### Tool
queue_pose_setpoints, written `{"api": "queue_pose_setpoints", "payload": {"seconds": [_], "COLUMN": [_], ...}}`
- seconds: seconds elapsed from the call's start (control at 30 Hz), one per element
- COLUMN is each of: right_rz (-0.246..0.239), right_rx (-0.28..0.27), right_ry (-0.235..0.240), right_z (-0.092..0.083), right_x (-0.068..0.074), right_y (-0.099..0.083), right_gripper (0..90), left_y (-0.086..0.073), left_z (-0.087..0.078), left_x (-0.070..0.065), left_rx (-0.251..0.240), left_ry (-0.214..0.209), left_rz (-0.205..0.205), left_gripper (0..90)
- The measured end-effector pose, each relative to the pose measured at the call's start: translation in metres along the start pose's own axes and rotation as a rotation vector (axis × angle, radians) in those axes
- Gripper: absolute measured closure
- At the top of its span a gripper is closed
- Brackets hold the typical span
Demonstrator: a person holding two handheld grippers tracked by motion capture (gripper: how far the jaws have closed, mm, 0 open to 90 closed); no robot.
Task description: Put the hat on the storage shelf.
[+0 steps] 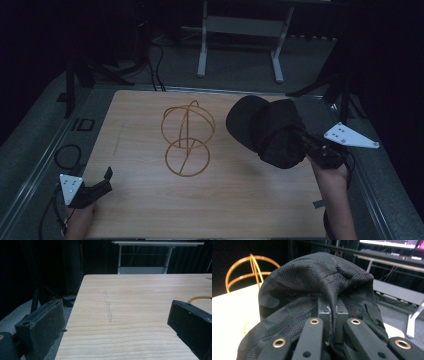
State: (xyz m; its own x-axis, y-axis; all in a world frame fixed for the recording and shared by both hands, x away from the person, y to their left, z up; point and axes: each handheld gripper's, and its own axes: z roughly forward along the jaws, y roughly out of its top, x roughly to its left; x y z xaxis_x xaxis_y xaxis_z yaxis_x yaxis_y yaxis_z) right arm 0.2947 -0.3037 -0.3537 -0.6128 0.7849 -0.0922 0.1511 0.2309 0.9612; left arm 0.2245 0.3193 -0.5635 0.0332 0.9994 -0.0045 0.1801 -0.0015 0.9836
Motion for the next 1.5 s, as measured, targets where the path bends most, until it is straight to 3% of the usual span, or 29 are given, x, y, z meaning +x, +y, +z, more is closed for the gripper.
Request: {"api": "queue_pose_setpoints", "payload": {"seconds": [0.43, 0.73, 0.93, 1.5], "right_rz": [-0.022, -0.039, -0.038, -0.080], "right_rx": [-0.109, -0.135, -0.165, -0.148], "right_ry": [0.003, 0.033, 0.073, 0.174], "right_z": [-0.004, 0.006, 0.018, 0.064], "right_x": [0.000, 0.010, 0.021, 0.063], "right_y": [0.053, 0.071, 0.084, 0.101], "right_gripper": [87.9, 87.8, 87.8, 87.8], "left_y": [0.000, 0.000, 0.000, 0.000], "left_z": [0.000, 0.000, 0.000, 0.000], "left_x": [0.000, 0.000, 0.000, 0.000], "left_rx": [0.002, 0.000, 0.000, -0.001], "left_ry": [-0.002, -0.003, -0.005, -0.010], "left_rz": [0.004, 0.002, 0.001, 0.004], "left_gripper": [1.8, 1.7, 1.7, 1.7]}}
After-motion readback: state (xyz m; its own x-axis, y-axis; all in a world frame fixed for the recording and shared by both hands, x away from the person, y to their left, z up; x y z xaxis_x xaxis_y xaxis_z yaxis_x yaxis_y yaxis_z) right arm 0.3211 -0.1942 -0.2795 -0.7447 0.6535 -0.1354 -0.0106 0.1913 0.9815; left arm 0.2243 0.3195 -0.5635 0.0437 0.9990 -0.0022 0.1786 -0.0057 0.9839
